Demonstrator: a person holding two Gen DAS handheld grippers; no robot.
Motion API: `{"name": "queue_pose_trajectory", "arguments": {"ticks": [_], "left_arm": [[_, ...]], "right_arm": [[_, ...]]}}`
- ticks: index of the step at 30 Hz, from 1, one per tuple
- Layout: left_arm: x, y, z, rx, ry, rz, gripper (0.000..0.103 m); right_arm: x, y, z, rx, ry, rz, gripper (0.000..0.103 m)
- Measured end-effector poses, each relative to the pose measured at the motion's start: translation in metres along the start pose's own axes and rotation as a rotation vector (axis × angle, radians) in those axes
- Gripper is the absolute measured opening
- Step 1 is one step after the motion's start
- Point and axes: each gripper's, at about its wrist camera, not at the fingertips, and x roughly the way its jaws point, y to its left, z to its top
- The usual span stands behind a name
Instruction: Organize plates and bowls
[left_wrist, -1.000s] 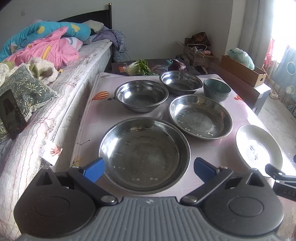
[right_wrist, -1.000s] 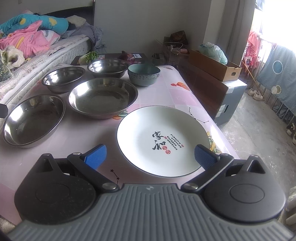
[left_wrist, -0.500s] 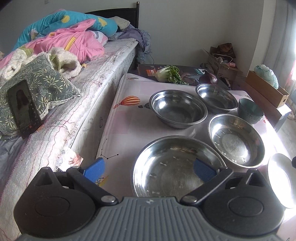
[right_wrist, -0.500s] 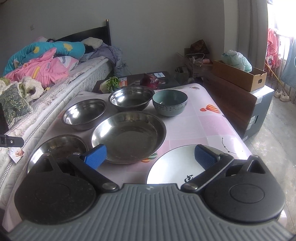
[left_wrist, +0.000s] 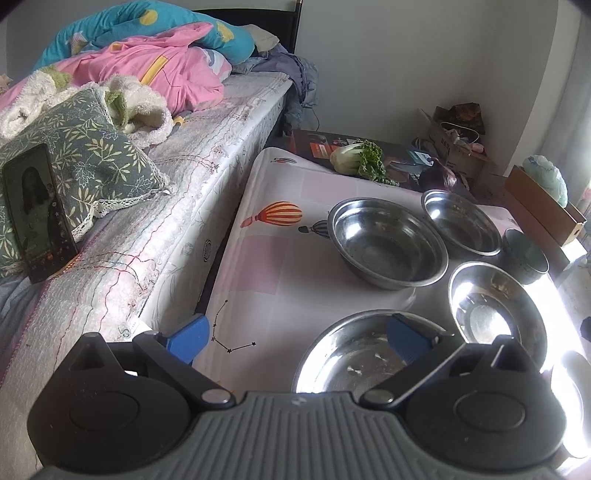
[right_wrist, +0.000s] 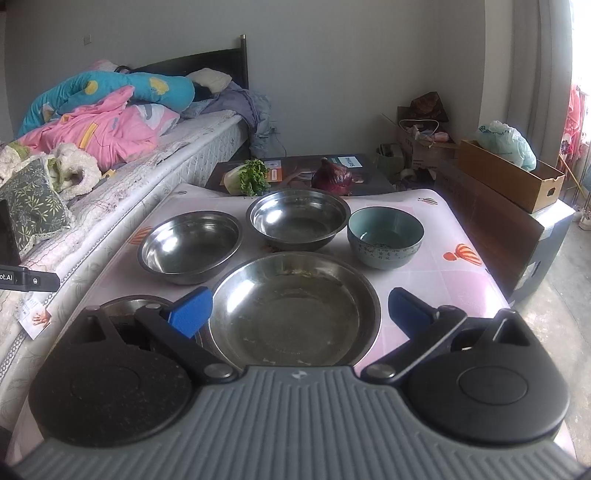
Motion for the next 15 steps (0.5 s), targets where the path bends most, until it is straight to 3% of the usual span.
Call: {"name": "queue_pose_trajectory", "arguments": {"ticks": [10, 15], "left_arm": [[0.034, 0.017, 0.035, -0.024, -0.026, 0.023, 0.103], [0.059, 0.013, 0.058, 0.027, -0.036, 0.051, 0.102]], "right_arm": [[0.052, 0.015, 0.036, -0.005, -0.003, 0.094, 0.102], [0.091, 0.028, 0.061, 0.009, 0.019, 0.163, 0.101]]}}
